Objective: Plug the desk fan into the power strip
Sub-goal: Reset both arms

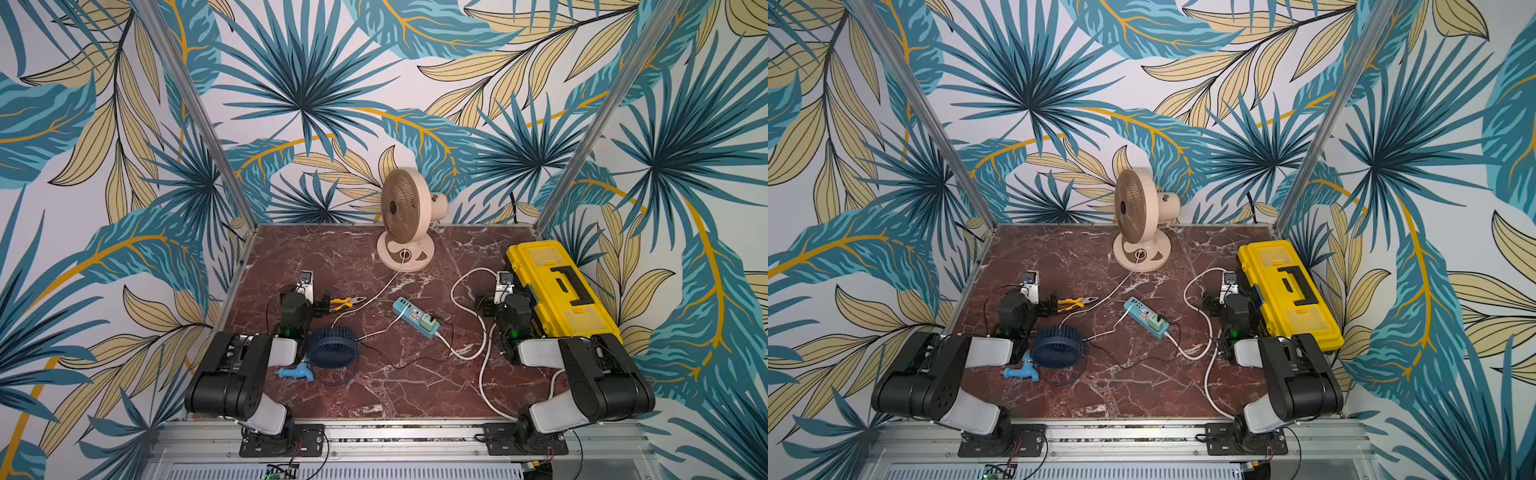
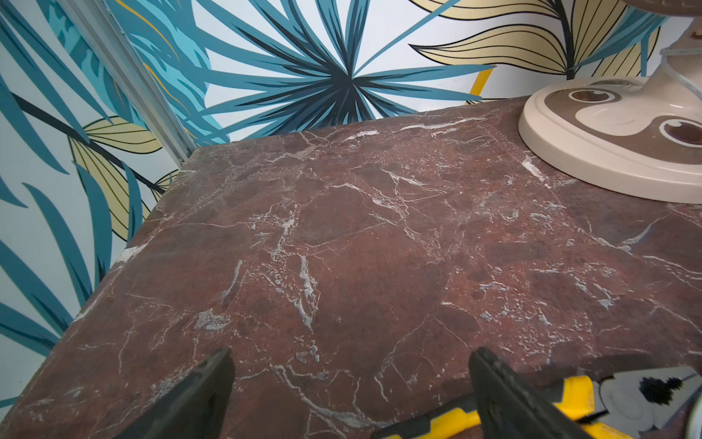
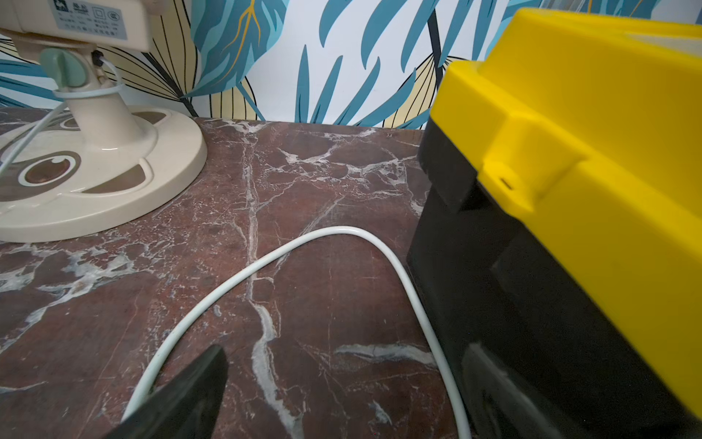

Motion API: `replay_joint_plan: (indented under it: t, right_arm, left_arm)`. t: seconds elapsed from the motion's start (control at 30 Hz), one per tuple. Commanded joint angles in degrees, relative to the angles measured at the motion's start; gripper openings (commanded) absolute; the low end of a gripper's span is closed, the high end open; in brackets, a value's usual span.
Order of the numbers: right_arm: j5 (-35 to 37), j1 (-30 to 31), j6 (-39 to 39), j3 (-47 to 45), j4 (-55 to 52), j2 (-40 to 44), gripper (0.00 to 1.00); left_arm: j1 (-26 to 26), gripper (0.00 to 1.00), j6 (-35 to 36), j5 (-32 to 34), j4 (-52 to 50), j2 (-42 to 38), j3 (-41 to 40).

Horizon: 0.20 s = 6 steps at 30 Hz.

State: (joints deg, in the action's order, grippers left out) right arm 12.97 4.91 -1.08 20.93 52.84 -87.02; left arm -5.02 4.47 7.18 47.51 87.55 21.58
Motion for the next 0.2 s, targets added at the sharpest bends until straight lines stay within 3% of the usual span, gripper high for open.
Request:
replay_joint_plan:
  t: [0.0, 0.17]
  right_arm:
    - [-0.63, -0.29, -0.05, 0.9, 0.09, 0.12, 0.99]
    - [-2.46, -1.12, 0.33, 1.44, -1.43, 0.26, 1.0]
  left_arm:
    - [0.48, 1.0, 0.36, -0.68, -0.43, -0.53, 1.71]
    - [0.48, 1.0, 0.36, -0.61, -0.41, -0.53, 1.71]
